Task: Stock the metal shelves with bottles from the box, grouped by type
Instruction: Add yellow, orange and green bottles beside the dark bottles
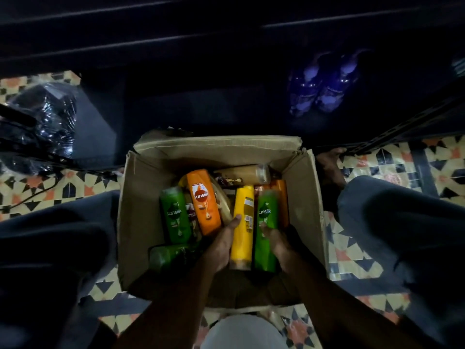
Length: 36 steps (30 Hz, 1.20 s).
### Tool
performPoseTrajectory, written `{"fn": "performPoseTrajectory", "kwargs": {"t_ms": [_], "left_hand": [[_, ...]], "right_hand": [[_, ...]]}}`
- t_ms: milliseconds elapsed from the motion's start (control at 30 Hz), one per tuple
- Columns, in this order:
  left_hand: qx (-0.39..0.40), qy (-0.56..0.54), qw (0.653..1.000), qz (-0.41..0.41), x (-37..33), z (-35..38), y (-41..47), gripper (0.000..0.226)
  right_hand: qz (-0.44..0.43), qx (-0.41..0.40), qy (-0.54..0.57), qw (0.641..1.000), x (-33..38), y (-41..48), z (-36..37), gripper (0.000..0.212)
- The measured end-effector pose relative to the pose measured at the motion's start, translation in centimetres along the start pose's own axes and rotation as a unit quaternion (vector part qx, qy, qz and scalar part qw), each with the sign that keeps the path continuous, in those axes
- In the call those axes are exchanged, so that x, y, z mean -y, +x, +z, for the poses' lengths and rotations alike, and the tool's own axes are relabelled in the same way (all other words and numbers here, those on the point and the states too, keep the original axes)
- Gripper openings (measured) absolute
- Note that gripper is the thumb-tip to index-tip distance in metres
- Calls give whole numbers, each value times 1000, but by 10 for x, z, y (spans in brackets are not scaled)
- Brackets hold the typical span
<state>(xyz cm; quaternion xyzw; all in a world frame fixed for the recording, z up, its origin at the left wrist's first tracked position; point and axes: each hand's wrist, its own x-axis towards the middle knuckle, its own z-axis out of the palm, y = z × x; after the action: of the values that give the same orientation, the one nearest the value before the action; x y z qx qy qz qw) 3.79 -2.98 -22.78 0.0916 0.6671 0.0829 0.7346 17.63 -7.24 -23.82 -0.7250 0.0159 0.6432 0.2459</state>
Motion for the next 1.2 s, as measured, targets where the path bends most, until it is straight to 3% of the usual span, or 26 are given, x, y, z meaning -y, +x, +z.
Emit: {"fn": "performPoseTrajectory", "kwargs": {"t_ms": [267, 333, 400, 433, 533, 633, 800, 933, 1200], "left_hand": [[73, 86, 980, 163, -25, -36, -73, 83], [75, 121, 964, 225, -34, -31, -108, 65], [47, 123, 950, 282, -44, -24, -139, 40], [42, 119, 941, 315, -51, -19, -160, 35], [54, 118, 915, 383, -69, -16, -201, 61], [76, 105, 892, 432, -101, -10, -245, 59], [52, 99, 817, 566, -172, 11, -332, 68], [31, 86, 761, 642, -212, 21, -375, 51], [11, 62, 716, 695, -264, 38, -375, 55]], "right_hand": [[-143, 27, 8, 989, 39, -80, -1, 45], [-192, 57, 23, 979, 52, -113, -6, 31], [-255, 56, 19, 965, 61, -141, -9, 38], [-299, 50, 13, 953, 70, -163, -10, 43], [-398, 15, -1, 917, 88, -208, -12, 51], [-479, -9, -17, 878, 117, -256, -13, 60], [-613, -32, -19, 789, 193, -339, -18, 48], [-654, -45, -7, 755, 241, -359, -17, 28], [-667, -71, 4, 741, 303, -337, -5, 44]]}}
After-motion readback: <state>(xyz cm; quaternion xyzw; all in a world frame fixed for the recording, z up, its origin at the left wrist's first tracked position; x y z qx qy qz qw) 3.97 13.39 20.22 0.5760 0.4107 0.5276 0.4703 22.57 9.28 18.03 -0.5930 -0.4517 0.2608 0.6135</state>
